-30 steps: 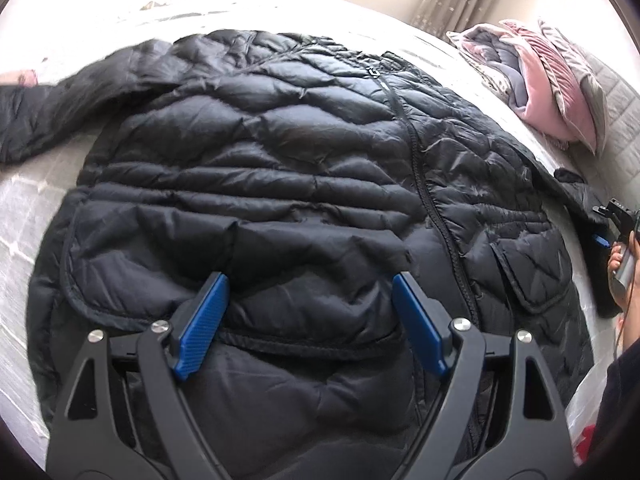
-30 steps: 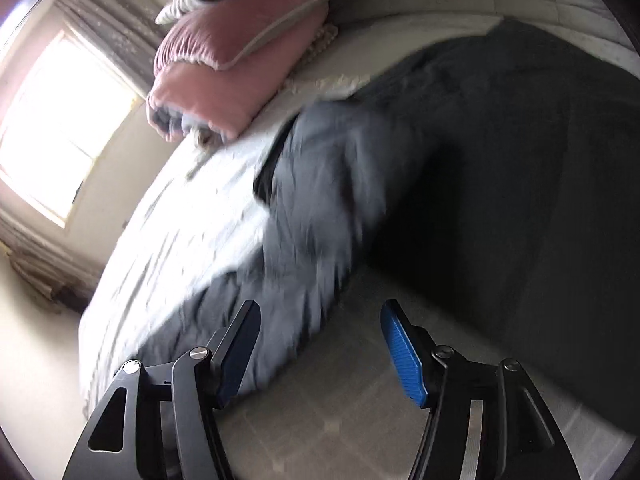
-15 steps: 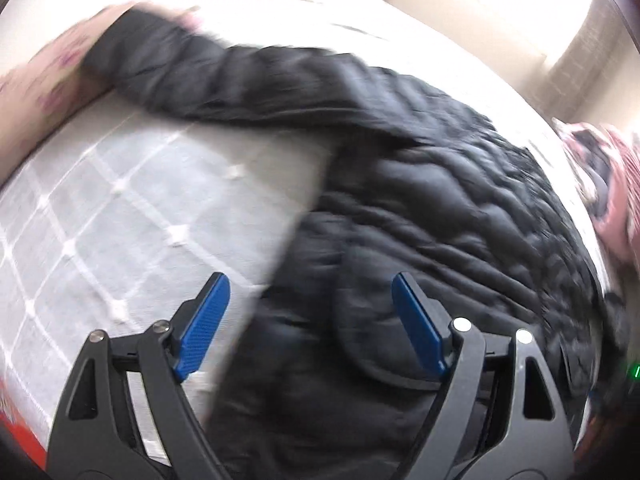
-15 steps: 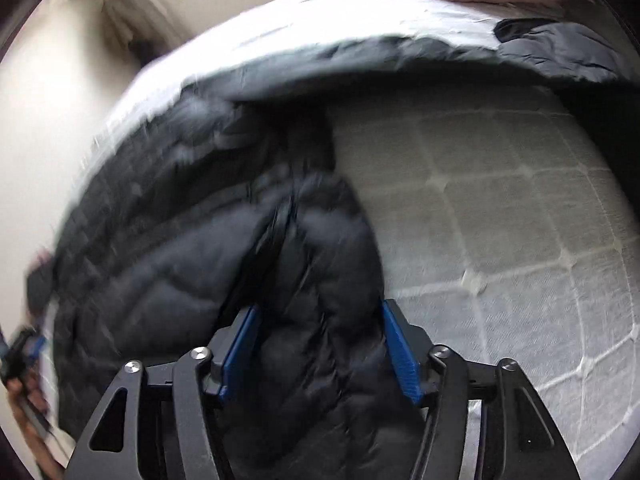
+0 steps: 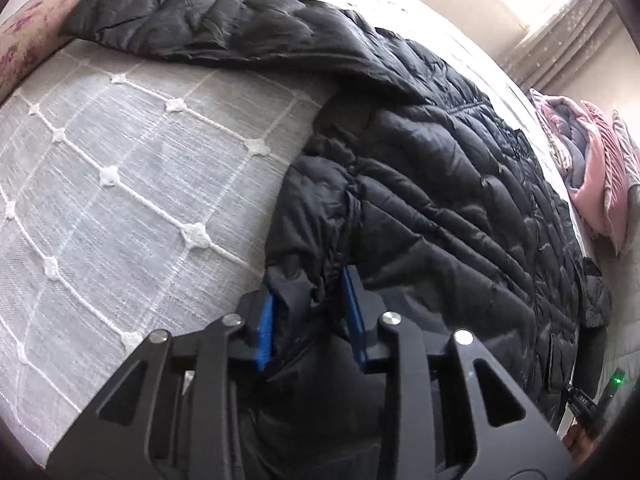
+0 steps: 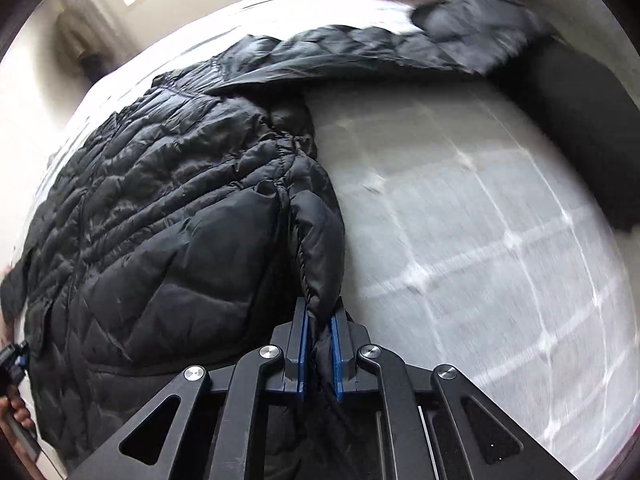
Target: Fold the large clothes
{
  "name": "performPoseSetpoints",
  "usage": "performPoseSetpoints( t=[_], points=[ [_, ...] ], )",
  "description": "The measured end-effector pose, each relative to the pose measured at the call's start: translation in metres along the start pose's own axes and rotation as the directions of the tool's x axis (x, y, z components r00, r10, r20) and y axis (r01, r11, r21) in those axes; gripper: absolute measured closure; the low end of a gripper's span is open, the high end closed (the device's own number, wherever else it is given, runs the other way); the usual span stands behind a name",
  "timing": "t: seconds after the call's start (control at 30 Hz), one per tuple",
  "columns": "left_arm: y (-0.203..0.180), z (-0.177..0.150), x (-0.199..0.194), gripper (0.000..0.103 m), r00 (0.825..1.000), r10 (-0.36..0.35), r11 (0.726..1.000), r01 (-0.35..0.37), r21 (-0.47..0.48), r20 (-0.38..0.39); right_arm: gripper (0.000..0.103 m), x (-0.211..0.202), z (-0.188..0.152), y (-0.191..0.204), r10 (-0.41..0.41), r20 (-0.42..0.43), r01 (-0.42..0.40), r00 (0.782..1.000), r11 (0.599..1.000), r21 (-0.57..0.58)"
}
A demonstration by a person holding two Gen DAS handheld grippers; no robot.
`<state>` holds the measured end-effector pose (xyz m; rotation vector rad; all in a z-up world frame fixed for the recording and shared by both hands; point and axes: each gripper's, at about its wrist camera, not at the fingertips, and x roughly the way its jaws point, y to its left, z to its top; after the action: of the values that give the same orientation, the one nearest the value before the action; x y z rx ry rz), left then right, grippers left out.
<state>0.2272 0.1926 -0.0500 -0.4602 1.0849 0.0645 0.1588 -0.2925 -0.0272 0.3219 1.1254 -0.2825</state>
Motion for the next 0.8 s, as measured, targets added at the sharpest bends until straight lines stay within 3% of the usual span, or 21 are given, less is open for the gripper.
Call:
performPoseSetpoints(
  t=[0.17, 0.3, 0.47, 0.5, 0.53, 0.6, 0.67, 0.8],
  points=[
    [0.002, -0.005, -0.002, 0.070, 0.999, -0.023, 1.000, 0.023, 0.018, -0.024, 0.094, -0.006, -0.003, 0.013, -0.053, 0.033, 0.052, 0.998, 0.998, 0.033],
    [0.012, -0.001, -0.013, 0.070, 0.999, -0.036, 0.998, 0.036, -0.041, -0.002, 0.086, -0.009, -0.013, 0.046, -0.068, 0.060, 0.074, 0.996, 0.992, -0.105],
    [0.024, 0.006, -0.037, 0.066, 0.994, -0.037, 0.996, 0.045, -0.079, 0.100, 0.080, -0.043, -0.003, 0.009, 0.104, 0.138, -0.115, 0.985, 0.990, 0.080],
    [0.022, 0.006, -0.037, 0.060, 0.994, -0.040, 0.996, 0.047, -0.074, 0.105, 0.071, -0.051, 0.000, -0.007, 0.110, 0.171, -0.132, 0.979, 0.984, 0.120],
    [0.019, 0.006, -0.036, 0.057, 0.993, -0.055, 0.996, 0.062, -0.069, 0.102, 0.050, -0.055, 0.008, -0.019, 0.111, 0.210, -0.149, 0.971, 0.974, 0.173],
    [0.008, 0.003, -0.031, 0.046, 0.992, -0.091, 0.994, 0.095, -0.044, 0.089, 0.023, -0.062, 0.020, -0.042, 0.115, 0.260, -0.180, 0.959, 0.954, 0.241],
    [-0.008, 0.002, -0.029, 0.046, 0.992, -0.087, 0.996, 0.088, -0.006, 0.088, 0.023, -0.062, 0.036, -0.070, 0.130, 0.319, -0.231, 0.939, 0.924, 0.304],
    [-0.030, 0.003, -0.023, 0.044, 0.993, -0.085, 0.996, 0.081, 0.046, 0.085, 0.023, -0.058, 0.071, -0.111, 0.102, 0.362, -0.257, 0.927, 0.874, 0.412]
  ],
)
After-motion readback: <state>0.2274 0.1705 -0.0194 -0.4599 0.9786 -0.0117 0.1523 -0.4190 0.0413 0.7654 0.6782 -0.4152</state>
